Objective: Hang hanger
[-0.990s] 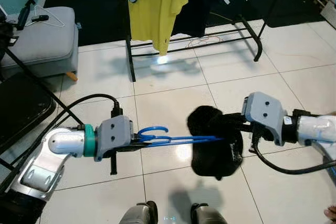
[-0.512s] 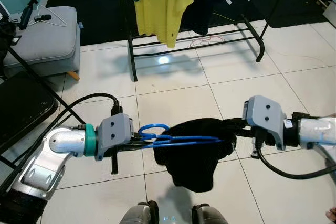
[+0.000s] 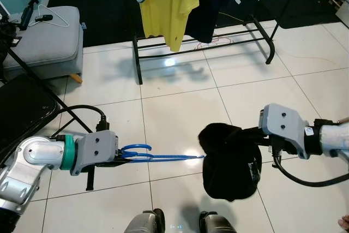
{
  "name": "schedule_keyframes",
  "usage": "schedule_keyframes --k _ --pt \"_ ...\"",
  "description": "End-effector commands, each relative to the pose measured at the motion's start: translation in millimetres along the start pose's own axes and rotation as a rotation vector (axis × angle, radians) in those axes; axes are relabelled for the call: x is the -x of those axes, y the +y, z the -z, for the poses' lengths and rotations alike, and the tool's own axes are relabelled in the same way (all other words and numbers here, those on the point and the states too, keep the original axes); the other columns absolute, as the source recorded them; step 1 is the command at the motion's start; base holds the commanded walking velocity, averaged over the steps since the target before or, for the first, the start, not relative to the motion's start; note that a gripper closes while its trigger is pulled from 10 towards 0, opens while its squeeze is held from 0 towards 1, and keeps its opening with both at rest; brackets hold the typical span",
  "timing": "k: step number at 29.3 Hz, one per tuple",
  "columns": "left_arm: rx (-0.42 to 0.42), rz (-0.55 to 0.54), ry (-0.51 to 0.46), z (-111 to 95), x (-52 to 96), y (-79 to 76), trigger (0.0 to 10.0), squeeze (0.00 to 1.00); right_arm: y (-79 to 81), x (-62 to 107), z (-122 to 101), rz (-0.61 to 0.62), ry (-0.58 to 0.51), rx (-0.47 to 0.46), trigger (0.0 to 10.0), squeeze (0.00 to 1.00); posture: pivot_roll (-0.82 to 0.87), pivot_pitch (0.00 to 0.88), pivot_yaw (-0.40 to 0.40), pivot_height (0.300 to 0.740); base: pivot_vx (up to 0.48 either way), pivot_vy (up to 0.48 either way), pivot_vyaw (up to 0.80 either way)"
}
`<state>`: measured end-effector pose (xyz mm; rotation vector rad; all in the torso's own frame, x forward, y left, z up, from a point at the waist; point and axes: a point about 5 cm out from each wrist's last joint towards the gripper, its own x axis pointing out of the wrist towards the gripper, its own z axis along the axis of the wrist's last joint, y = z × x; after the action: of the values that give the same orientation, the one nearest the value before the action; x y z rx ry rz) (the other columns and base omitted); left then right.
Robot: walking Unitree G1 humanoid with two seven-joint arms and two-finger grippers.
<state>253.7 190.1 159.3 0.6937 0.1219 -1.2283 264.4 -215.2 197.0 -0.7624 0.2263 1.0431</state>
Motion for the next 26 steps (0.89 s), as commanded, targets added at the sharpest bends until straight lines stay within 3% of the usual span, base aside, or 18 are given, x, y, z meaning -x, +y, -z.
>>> schedule_keyframes --k 1,7,12,21,24,26 --pt "0.015 0.011 -0.03 -4 -7.5 -4.6 10.0 0.0 -2.3 -0.8 -7 0.007 -0.036 0.019 10.0 0.0 -0.1 0.099 0.097 0.74 0.0 0.0 0.0" --pt "0.038 -0.027 -0.109 -14 -23.9 -1.6 10.0 0.0 1.0 -4.8 -15 -0.027 -0.086 0.009 10.0 0.0 -0.11 0.103 0.095 0.74 0.0 0.0 0.0" --pt "0.064 -0.025 -0.146 -20 -26.6 -1.3 10.0 0.0 4.5 -7.0 -17 -0.044 -0.1 0.001 10.0 0.0 -0.11 0.104 0.095 0.74 0.0 0.0 0.0" --pt "0.183 0.021 -0.276 -39 -32.3 -3.8 10.0 0.0 1.9 -13.3 -27 -0.073 -0.158 0.001 10.0 0.0 -0.11 0.102 0.102 0.74 0.0 0.0 0.0" --pt "0.229 -0.053 -0.351 -51 -42.3 6.4 10.0 0.0 -1.2 -16.9 -56 -0.148 -0.308 -0.009 10.0 0.0 -0.11 0.099 0.1 0.74 0.0 0.0 0.0" --pt "0.226 -0.087 -0.355 -52 -45.7 9.8 10.0 0.0 -2.5 -17.8 -66 -0.168 -0.347 -0.009 10.0 0.0 -0.11 0.099 0.099 0.74 0.0 0.0 0.0"
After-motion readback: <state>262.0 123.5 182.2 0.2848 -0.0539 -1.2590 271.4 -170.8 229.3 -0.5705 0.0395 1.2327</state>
